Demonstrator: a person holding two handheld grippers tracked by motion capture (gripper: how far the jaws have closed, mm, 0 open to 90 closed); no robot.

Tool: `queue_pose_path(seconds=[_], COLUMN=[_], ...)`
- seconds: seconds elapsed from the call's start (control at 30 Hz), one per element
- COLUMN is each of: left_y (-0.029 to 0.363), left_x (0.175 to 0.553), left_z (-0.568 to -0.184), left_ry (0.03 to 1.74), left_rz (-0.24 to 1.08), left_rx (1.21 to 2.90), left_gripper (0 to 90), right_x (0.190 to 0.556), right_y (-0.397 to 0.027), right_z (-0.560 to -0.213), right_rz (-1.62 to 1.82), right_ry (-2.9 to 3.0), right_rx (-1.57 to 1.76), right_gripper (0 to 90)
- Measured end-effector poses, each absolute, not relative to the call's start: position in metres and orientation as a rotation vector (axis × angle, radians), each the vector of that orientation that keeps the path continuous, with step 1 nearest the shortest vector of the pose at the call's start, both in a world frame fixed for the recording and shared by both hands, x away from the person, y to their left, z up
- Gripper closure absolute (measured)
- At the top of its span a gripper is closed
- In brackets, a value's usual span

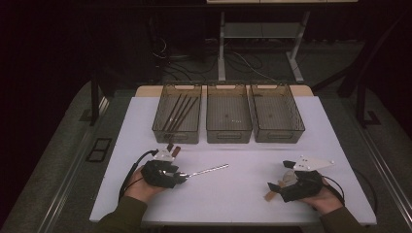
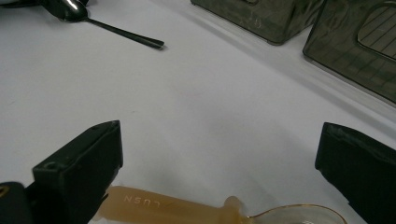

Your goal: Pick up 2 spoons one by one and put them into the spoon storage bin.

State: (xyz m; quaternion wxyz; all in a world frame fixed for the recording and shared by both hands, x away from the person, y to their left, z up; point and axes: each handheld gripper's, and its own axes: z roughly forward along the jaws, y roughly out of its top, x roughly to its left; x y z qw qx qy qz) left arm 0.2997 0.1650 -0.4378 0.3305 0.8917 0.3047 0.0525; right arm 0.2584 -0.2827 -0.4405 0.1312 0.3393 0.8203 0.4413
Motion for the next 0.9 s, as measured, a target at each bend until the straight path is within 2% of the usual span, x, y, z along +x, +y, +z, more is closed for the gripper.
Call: queue_pose_path(seconds=[0.2,0.4,0.77,0.9], left_y=[0.1608,0.1586,0.1592,0.16], left_x=[0.297,0.2949,0.2941,0.2939], left_z=[-0.437,-0.4367,-0.4338,-0.4309], left_ry=[0.76,0.727,0.71,0.687], left_rz=[0.155,0.157,0.151,0.138], left_rx=[2.364,2.379,2.384,2.376], left_gripper=[50.6,61.1,72.8,80.7], right_x=[0.2583,0.2582,0.258,0.258], right_y=[-0.2828,-0.2827,-0.2826,-0.2824], right_z=[-0.4404,-0.4402,-0.4402,-0.4403], right_rz=[1.281,1.281,1.281,1.279], right_ry=[2.381,2.381,2.382,2.383], right_rx=[0.985,0.984,0.982,0.981], right_gripper=[1.1,1.1,1.1,1.1])
